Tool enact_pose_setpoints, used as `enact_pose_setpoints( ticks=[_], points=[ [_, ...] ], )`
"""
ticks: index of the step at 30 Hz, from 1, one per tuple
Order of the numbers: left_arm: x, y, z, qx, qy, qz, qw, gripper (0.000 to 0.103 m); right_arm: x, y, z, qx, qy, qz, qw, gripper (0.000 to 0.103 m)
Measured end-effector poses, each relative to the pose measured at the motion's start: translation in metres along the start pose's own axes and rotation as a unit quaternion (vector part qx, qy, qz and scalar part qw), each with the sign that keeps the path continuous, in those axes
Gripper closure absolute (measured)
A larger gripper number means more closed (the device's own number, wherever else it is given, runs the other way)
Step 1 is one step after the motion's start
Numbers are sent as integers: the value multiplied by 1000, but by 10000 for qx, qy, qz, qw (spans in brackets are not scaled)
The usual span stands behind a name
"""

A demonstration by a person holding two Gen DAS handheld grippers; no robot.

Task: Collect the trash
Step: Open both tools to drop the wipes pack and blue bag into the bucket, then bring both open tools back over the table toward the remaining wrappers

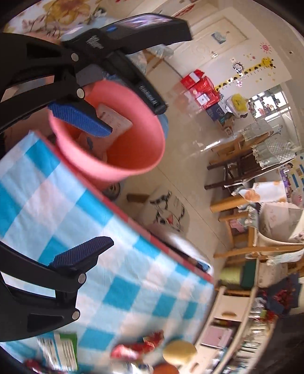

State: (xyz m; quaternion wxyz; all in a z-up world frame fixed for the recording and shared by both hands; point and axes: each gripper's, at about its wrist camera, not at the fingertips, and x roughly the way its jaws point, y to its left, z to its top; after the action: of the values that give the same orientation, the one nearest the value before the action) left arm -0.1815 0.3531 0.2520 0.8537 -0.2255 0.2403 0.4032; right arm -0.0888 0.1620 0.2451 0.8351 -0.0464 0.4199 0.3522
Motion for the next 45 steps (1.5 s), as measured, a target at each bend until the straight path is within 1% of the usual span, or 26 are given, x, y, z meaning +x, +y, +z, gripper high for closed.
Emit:
enact_pose_setpoints(
  ticks=[3, 6, 9, 12, 15, 16, 18, 21, 24, 28, 30, 33, 37, 41, 45],
  points=[
    [-15, -12, -2, 20, -364, -340, 9988, 17, -18, -18, -13, -241, -104, -283, 9993, 16],
    [-32, -28, -5, 174, -790, -598, 9949, 14, -35, -38, -22, -317, -164, -441, 9984, 15],
    [-42, -46, -8, 418, -970, -797, 9912, 12, -56, -54, -30, -391, -362, -694, 9962, 13],
    [-49, -64, -12, 614, -911, -1050, 9884, 12, -78, -72, -36, -424, -624, -947, 9926, 9],
    [-53, -83, -16, 919, -718, -1035, 9878, 12, -95, -89, -42, -399, -827, -1155, 9891, 7],
    [-57, -88, -18, 987, -747, -1058, 9867, 12, -100, -96, -44, -387, -881, -1228, 9878, 6],
    [-63, -99, -22, 1116, -791, -1136, 9841, 12, -107, -110, -50, -360, -961, -1434, 9843, 5],
    [-65, -115, -30, 1334, -686, -1300, 9801, 12, -121, -132, -56, -235, -1073, -1703, 9793, 5],
    [-69, -134, -43, 1652, -575, -1380, 9749, 12, -136, -155, -62, -17, -1222, -1796, 9761, 5],
    [-75, -164, -62, 2137, -547, -1687, 9607, 11, -151, -185, -68, 271, -1292, -1993, 9710, 5],
    [-78, -179, -73, 2375, -456, -1900, 9515, 11, -158, -199, -70, 446, -1311, -2043, 9691, 5],
    [-83, -201, -88, 2721, -332, -2257, 9348, 11, -165, -218, -72, 592, -1281, -2173, 9658, 5],
    [-83, -227, -105, 2901, 39, -2712, 9178, 11, -170, -244, -76, 877, -1147, -2242, 9638, 5],
    [-76, -256, -123, 3054, 292, -2874, 9073, 11, -171, -269, -78, 1125, -981, -2266, 9625, 5],
    [-69, -285, -142, 3131, 492, -2945, 9016, 11, -168, -291, -77, 1270, -819, -2309, 9612, 5]
  ],
)
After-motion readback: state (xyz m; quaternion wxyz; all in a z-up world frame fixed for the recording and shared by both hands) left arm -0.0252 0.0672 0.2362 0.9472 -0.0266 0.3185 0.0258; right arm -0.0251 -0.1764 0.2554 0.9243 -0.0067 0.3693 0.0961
